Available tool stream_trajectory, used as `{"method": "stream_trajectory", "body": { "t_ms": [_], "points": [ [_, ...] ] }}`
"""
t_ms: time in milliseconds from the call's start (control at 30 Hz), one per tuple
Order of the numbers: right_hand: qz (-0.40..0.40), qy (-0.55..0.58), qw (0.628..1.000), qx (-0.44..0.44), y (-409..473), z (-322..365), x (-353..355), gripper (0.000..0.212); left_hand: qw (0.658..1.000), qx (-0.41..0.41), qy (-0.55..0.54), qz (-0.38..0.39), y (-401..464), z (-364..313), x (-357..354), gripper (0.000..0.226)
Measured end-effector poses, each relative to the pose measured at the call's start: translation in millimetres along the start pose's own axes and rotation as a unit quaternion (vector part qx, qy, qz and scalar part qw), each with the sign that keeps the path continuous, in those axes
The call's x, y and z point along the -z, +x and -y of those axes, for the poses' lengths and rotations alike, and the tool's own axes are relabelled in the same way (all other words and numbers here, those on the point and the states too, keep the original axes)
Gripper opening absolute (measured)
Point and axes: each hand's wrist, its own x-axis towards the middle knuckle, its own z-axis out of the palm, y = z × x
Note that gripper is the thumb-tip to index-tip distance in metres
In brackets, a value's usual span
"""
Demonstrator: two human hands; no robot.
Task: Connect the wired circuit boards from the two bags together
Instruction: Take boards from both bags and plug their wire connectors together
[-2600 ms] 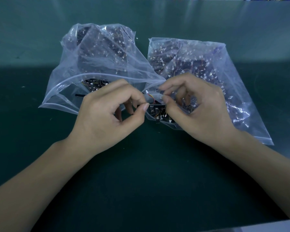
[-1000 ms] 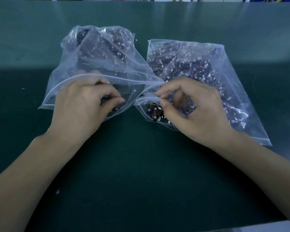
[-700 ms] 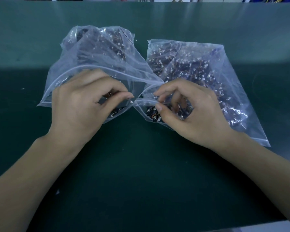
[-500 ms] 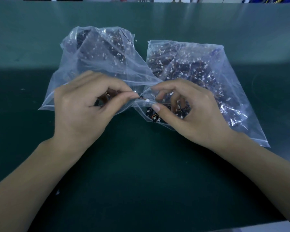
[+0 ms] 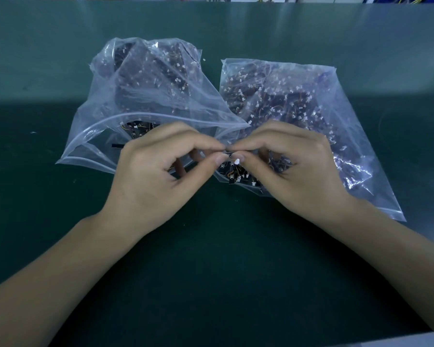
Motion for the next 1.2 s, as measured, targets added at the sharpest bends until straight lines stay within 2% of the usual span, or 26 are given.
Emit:
{"method": "stream_trajectory", "body": {
  "t_ms": [233, 1200],
  "points": [
    [-0.021, -0.008, 1.0, -0.014, 1.2, 2.2, 0.6, 0.008, 0.999, -0.01, 0.029, -0.031, 0.2, -1.0, -0.1, 0.015],
    [0.005, -0.021, 1.0, -0.006, 1.7, 2.1, 2.1, 0.008, 0.999, -0.012, 0.043, -0.007, 0.1, -1.2, -0.2, 0.013]
  ]
}}
